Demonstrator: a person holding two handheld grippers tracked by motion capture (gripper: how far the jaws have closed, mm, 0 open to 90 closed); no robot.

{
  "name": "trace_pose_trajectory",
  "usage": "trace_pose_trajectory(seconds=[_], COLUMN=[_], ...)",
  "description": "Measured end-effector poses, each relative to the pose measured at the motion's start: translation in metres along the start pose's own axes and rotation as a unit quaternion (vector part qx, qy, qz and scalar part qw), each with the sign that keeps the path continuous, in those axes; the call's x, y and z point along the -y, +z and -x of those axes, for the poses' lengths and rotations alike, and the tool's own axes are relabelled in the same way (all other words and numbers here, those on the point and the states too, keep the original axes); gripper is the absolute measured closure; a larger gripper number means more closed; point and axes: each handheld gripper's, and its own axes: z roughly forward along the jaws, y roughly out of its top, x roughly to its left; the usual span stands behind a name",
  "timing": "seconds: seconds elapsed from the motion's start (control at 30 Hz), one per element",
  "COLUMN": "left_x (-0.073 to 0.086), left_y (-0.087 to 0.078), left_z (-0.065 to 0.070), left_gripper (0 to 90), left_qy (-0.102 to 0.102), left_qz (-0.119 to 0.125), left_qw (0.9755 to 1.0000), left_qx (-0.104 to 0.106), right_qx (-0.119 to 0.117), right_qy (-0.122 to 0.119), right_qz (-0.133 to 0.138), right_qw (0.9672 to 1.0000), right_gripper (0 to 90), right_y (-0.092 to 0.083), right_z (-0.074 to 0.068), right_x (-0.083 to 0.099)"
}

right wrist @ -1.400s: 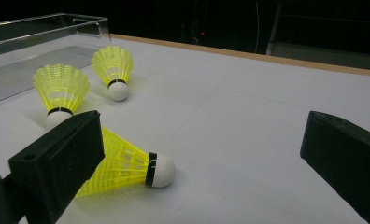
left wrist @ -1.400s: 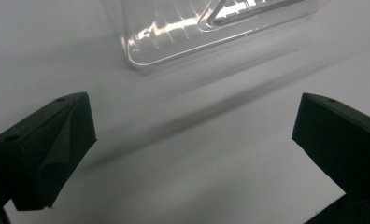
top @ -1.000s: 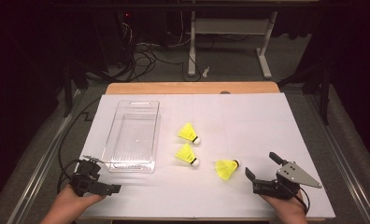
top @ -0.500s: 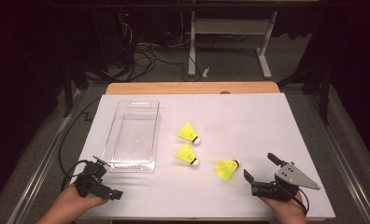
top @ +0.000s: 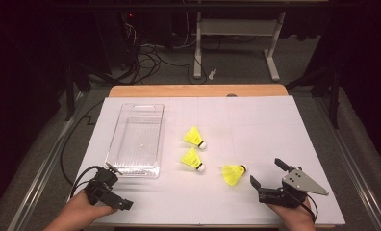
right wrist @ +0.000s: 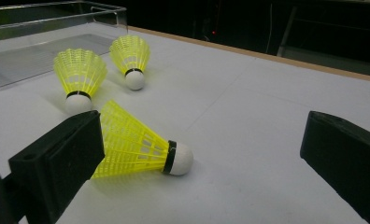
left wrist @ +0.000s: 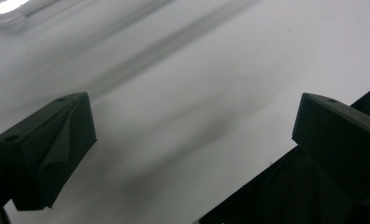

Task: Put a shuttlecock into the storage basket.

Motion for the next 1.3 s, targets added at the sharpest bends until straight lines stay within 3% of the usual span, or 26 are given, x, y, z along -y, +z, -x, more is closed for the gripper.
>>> trace_pose_trajectory(seconds=[0.53,1.3], left_x=[-0.018,-0.051], left_y=[0.003,0.017], left_z=[0.026,0.072], left_gripper=[0.8,0.7], left_qy=[0.035,0.096], left_qz=[-0.013,-0.045], left_qw=[0.9992,0.9942], left_qx=[0.015,0.022], right_qx=[0.000,-0.005], right_qy=[-0.003,-0.010], right_qz=[-0.001,0.002], right_qw=[1.0000,0.9999], right_gripper=[0.4,0.4], right_y=[-0.001,-0.001], right_z=[-0.002,-0.003], right_x=[0.001,0.000])
